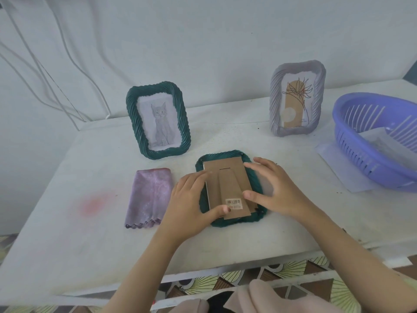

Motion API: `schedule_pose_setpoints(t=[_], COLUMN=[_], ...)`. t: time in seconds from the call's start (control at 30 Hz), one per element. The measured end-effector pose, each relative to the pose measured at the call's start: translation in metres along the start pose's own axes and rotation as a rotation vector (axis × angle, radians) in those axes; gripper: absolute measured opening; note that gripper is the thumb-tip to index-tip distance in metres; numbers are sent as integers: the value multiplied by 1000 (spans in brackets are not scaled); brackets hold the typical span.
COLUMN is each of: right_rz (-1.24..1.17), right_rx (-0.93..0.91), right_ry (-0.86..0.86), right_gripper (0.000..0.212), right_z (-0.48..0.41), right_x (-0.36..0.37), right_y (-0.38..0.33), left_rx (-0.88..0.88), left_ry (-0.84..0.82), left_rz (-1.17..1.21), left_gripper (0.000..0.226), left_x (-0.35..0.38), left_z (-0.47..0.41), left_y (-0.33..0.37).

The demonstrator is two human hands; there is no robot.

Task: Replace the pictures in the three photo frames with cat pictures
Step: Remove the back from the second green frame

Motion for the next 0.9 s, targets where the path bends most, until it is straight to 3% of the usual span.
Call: schedule_pose_setpoints(t=[0.13,0.33,0.9], right_rz=[-66,-49,21], right_rx=[-33,-54,-108], right_ry=[18,77,-19], right_gripper=[54,32,20], right_z=[32,55,54], right_x=[1,6,13], right_y=[3,9,10], left_rx=[54,-13,-119], left_ry=[44,130,32], left_rz=[38,185,232], left_gripper=[72,38,23], left_x=[-1,9,8], left_z=[22,38,38], left_y=[-1,-4,0])
Point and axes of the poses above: each hand's wrist, its own z-axis away from the middle knuckle, its own x-axis out of the palm, y = z × x, the point moved 1 cm from there along -z, towards the middle knuckle, and after that the axes turned 10 degrees about -z, right-handed, at the moved point
